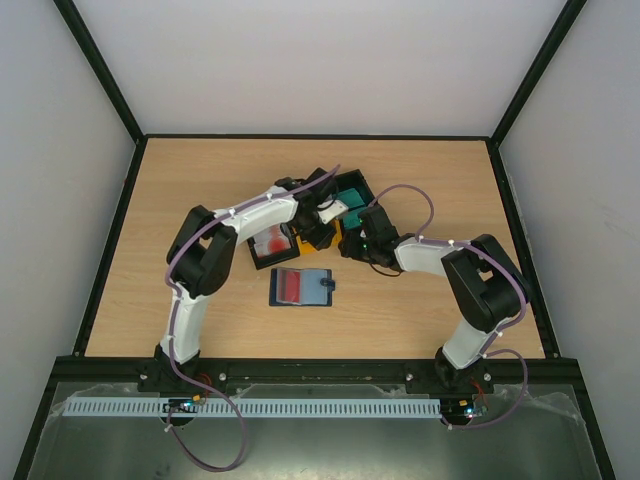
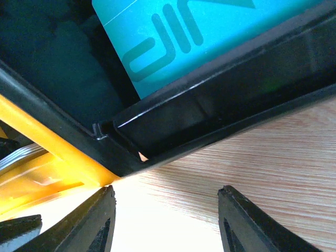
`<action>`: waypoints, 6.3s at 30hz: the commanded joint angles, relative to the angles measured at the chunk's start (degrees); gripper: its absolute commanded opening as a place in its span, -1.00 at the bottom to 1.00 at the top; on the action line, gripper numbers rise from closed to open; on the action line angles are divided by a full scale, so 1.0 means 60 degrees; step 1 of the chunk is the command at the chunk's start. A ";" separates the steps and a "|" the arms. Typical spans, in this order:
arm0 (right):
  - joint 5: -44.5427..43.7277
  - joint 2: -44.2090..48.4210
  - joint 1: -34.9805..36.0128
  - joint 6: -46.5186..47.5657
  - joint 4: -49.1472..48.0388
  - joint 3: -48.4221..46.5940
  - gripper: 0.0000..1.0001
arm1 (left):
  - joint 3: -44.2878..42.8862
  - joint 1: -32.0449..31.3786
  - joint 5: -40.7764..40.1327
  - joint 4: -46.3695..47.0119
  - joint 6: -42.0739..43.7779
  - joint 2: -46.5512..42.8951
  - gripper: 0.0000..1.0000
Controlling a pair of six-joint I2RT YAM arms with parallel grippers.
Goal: Put the credit cards into the card holder
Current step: Pick up the credit card from the storage box, then insert the credit card into the card holder.
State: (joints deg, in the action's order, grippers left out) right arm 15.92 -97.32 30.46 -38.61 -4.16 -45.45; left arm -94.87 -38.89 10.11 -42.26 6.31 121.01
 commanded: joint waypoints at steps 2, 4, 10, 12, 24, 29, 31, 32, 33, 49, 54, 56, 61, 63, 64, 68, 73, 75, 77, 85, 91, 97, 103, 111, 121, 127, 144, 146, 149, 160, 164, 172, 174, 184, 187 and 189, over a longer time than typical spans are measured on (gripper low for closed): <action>-0.0281 -0.0373 0.0051 -0.0083 0.0141 0.0209 0.07 | 0.0020 -0.0036 0.0220 -0.0551 0.0126 -0.0375 -0.07; -0.0295 -0.0377 0.0050 -0.0083 0.0131 0.0201 0.07 | 0.0021 -0.0022 0.0178 -0.0559 0.0073 -0.0401 -0.07; -0.0324 -0.0407 0.0050 -0.0079 0.0123 0.0208 0.07 | -0.0009 -0.0022 0.0101 -0.0617 -0.0022 -0.0414 -0.08; -0.0320 -0.0422 0.0051 -0.0083 0.0112 0.0222 0.07 | -0.0020 -0.0022 0.0130 -0.0616 -0.0027 -0.0465 -0.09; -0.0303 -0.0425 0.0043 -0.0083 0.0079 0.0266 0.07 | -0.0038 -0.0022 0.0088 -0.0577 -0.0127 -0.0626 -0.16; -0.0310 -0.0426 0.0050 -0.0081 0.0065 0.0286 0.07 | -0.0038 -0.0025 0.0025 -0.0603 -0.0118 -0.0600 -0.24; -0.0309 -0.0422 0.0050 -0.0084 0.0064 0.0286 0.07 | -0.0058 -0.0022 -0.0032 -0.0628 -0.0139 -0.0601 -0.24; -0.0308 -0.0416 0.0049 -0.0084 0.0064 0.0283 0.07 | -0.0077 -0.0022 -0.0055 -0.0652 -0.0144 -0.0610 -0.24; -0.0310 -0.0431 0.0043 -0.0084 0.0064 0.0281 0.07 | -0.0092 -0.0025 -0.0058 -0.0673 -0.0152 -0.0620 -0.24; -0.0249 -0.0481 0.0051 -0.0083 0.0090 0.0181 0.07 | -0.0155 -0.0022 -0.0182 -0.0884 -0.0089 -0.0814 -0.35; -0.0228 -0.0501 0.0051 -0.0077 0.0093 0.0185 0.07 | -0.0155 -0.0022 -0.0190 -0.0910 -0.0098 -0.0833 -0.40; -0.0235 -0.0480 0.0051 -0.0083 0.0093 0.0179 0.07 | -0.0162 -0.0022 -0.0125 -0.0962 -0.0072 -0.0819 -0.48; -0.0237 -0.0484 0.0050 -0.0068 0.0095 0.0178 0.07 | -0.0210 -0.0022 -0.0147 -0.1064 -0.0061 -0.0848 -0.52; -0.0237 -0.0489 0.0051 -0.0063 0.0093 0.0178 0.07 | -0.0212 -0.0022 -0.0147 -0.1071 -0.0064 -0.0875 -0.54; -0.0233 -0.0495 0.0051 -0.0068 0.0095 0.0178 0.07 | -0.0215 -0.0022 -0.0147 -0.1068 -0.0061 -0.0863 -0.55; -0.0237 -0.0502 0.0051 -0.0058 0.0084 0.0200 0.07 | -0.0207 -0.0022 -0.0149 -0.1083 -0.0070 -0.0884 -0.58; -0.0237 -0.0484 0.0037 -0.0076 0.0084 0.0207 0.07 | -0.0214 -0.0022 -0.0016 -0.1144 -0.0069 -0.0912 -0.62; -0.0237 -0.0468 0.0043 -0.0080 0.0085 0.0210 0.07 | -0.0225 -0.0029 -0.0015 -0.1145 -0.0067 -0.0906 -0.64; -0.0227 -0.0466 0.0043 -0.0083 0.0079 0.0222 0.07 | -0.0225 -0.0022 -0.0015 -0.1144 -0.0077 -0.0906 -0.68; -0.0237 -0.0428 0.0043 -0.0083 0.0064 0.0236 0.07 | -0.0246 -0.0011 -0.0050 -0.1202 -0.0125 -0.0963 -0.76; -0.0329 -0.0372 0.0041 -0.0128 0.0088 0.0191 0.07 | -0.0329 0.0042 -0.0674 -0.1003 -0.0378 -0.1077 -0.94; -0.0550 -0.0156 0.0048 -0.0248 0.0180 -0.0184 0.08 | -0.0347 0.0209 -0.2278 -0.0071 -0.1253 -0.1409 -0.95; -0.0724 0.0529 0.0043 -0.0051 0.0648 -0.0486 0.10 | -0.0195 0.0293 -0.3018 0.0543 -0.1884 -0.2164 -0.95; 0.1297 0.2871 0.0050 0.0315 0.0036 0.0112 0.29 | 0.2075 0.0396 -0.1635 0.2509 -0.3705 -0.4690 -0.95; 0.4344 0.4852 0.0078 -0.2191 -0.3199 0.1458 0.39 | 0.6265 0.0722 0.2630 0.7294 -0.8029 -0.8571 -0.95; 0.5915 0.5211 0.0149 -0.5031 -0.6775 0.2258 0.16 | 0.7042 0.0779 0.4333 0.8921 -0.9571 -0.9248 -0.95; 0.6077 0.5995 0.0255 -0.5069 -0.6614 0.1748 -0.49 | 0.7220 0.0841 0.5211 0.9245 -1.0074 -0.9818 -0.95; 0.6116 0.5995 0.0256 -0.5060 -0.6621 0.1718 -0.56 | 0.7266 0.0837 0.5200 0.9146 -1.0022 -0.9814 -0.95; 0.6142 0.5980 0.0270 -0.5056 -0.6670 0.1744 -0.81 | 0.7320 0.0851 0.5088 0.8893 -0.9912 -0.9819 -0.94; 0.4992 0.6294 0.0270 -0.3838 -0.4551 0.1873 -0.96 | 0.7474 0.1004 0.2301 0.6155 -0.8456 -1.0112 0.37; 0.3969 0.6161 0.0305 -0.3111 -0.3011 0.2030 -0.96 | 0.8059 0.1004 0.1205 0.5422 -0.7982 -1.0388 0.55; 0.2252 0.4815 0.1328 -0.3176 -0.2107 0.2488 -0.96 | 1.0173 0.0772 0.0790 0.5766 -0.8211 -1.0436 0.39; 0.1932 0.4470 0.1676 -0.3239 -0.2178 0.2651 -0.96 | 1.0666 0.0503 0.0412 0.6060 -0.8339 -1.0255 0.27; 0.1577 0.2585 0.2724 -0.3758 -0.3639 0.3098 -0.96 | 1.1047 -0.0526 -0.1496 0.6496 -0.8392 -0.8490 -0.37; 0.1439 0.2263 0.2821 -0.3760 -0.3855 0.3131 -0.96 | 1.1160 -0.0577 -0.1728 0.6604 -0.8314 -0.8215 -0.47; 0.1406 0.2094 0.2876 -0.3787 -0.4101 0.3179 -0.96 | 1.1182 -0.0585 -0.1743 0.6628 -0.8288 -0.8011 -0.52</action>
State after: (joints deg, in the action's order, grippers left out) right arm 26.57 -83.33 46.96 -60.77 -23.57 -27.03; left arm -28.23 -42.11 3.07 -4.14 -43.94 71.22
